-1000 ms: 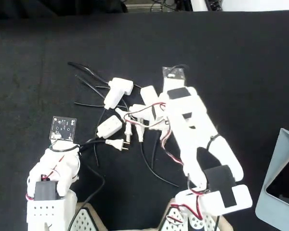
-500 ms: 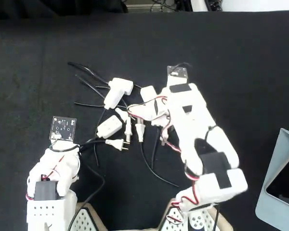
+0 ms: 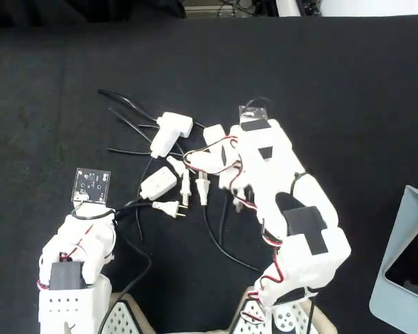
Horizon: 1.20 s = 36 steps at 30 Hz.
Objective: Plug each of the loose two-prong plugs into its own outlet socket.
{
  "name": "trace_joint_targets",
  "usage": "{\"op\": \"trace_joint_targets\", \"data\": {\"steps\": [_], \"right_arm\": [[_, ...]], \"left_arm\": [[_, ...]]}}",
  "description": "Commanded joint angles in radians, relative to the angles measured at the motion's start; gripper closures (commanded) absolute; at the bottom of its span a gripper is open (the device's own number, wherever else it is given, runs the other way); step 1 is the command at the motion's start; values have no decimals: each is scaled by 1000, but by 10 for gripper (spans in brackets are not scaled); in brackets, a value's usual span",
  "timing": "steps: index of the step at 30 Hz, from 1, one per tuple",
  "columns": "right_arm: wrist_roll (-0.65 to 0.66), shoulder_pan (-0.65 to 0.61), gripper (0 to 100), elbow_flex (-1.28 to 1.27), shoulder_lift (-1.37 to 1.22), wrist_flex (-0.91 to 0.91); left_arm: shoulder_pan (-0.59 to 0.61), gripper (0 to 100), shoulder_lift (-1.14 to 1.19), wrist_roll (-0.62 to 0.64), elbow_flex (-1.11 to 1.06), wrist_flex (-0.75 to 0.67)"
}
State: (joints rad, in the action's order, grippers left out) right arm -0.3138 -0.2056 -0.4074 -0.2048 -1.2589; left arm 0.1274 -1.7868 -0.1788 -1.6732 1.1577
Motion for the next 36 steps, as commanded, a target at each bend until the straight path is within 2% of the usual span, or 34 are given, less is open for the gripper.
{"op": "trace_joint_targets", "data": {"steps": [1,6,10,11,17,27,31,36], "right_arm": [[-14,11,878,47,2,-18],[-12,9,880,47,2,-18],[-5,9,987,48,10,-17],[-5,9,987,53,12,-25],[28,11,987,165,31,-222],[31,8,987,194,473,-404],[34,8,987,179,631,-402],[138,6,987,79,730,-302]], "left_arm": [[10,970,-2,0,12,-11],[10,970,-2,0,12,-11],[10,970,-2,0,12,-11],[10,970,-2,0,12,-11],[8,970,-2,0,-5,-18],[8,970,-2,0,45,-69],[4,970,-2,6,81,-149],[1,970,-2,9,163,-276]]}}
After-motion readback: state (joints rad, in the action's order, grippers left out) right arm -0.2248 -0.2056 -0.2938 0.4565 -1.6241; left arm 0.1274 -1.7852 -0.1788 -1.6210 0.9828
